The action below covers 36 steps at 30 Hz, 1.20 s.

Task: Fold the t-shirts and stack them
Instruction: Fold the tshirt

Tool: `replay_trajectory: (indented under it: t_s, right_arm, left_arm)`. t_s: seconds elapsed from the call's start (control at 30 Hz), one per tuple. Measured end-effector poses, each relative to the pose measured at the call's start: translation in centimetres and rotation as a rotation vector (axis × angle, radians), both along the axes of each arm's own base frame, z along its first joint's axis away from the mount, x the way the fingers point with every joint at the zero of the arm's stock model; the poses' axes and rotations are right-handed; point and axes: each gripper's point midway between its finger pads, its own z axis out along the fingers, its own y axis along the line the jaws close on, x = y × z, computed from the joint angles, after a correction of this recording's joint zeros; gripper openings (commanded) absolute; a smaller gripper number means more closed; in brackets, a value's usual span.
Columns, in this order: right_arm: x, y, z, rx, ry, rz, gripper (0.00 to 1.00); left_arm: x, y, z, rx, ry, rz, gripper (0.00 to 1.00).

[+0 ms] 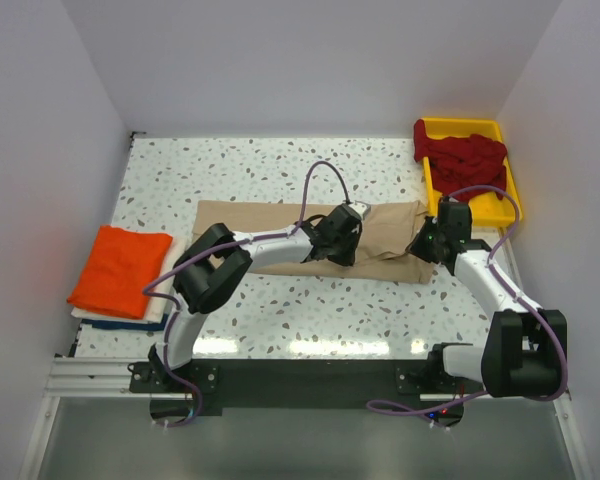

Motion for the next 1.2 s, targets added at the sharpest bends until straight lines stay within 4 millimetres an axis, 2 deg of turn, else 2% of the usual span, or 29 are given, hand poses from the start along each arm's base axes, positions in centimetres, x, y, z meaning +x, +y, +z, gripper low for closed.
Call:
replay_trajectory:
  t_s: [0.3, 0.53, 0.67, 0.8, 0.97, 1.07, 1.13, 1.17, 1.2]
  right_arm:
    - [-0.3, 0.0, -0.3, -0.001, 0.007, 0.001, 0.00]
    - [-1.3, 0.0, -1.0, -0.002, 0.035, 0.001, 0.00]
    - [-1.9, 0.0, -1.0, -0.001, 0.031, 0.001, 0.00]
    - [-2.6, 0.1, -1.2, 0.007, 0.037, 0.006, 0.01]
    - [-3.7, 0.9, -1.6, 0.049, 0.040, 0.027, 0.02]
    - [-4.7, 1.3, -2.0, 0.071, 0.050, 0.037, 0.04]
    - [-5.0, 1.5, -2.2, 0.079, 0.058, 0.038, 0.13]
    - [-5.2, 1.5, -2.3, 0.081, 0.060, 0.039, 0.23]
    - [-5.3, 1.5, -2.2, 0.086, 0.060, 0.035, 0.27]
  left_arm:
    - [0.6, 0.6, 0.6, -0.017, 0.007, 0.012, 0.01]
    - [1.5, 1.6, 3.0, -0.069, -0.001, 0.033, 0.01]
    - [1.5, 1.9, 3.7, -0.084, 0.003, 0.035, 0.01]
    - [1.3, 2.0, 3.7, -0.088, 0.012, 0.032, 0.02]
    - [0.8, 2.7, 2.8, -0.073, 0.039, 0.031, 0.03]
    - [0.7, 3.1, 2.4, -0.067, 0.052, 0.037, 0.07]
    - [0.6, 3.4, 2.1, -0.064, 0.058, 0.039, 0.19]
    - [0.6, 3.4, 2.1, -0.063, 0.061, 0.039, 0.25]
    - [0.4, 3.5, 2.0, -0.063, 0.062, 0.038, 0.34]
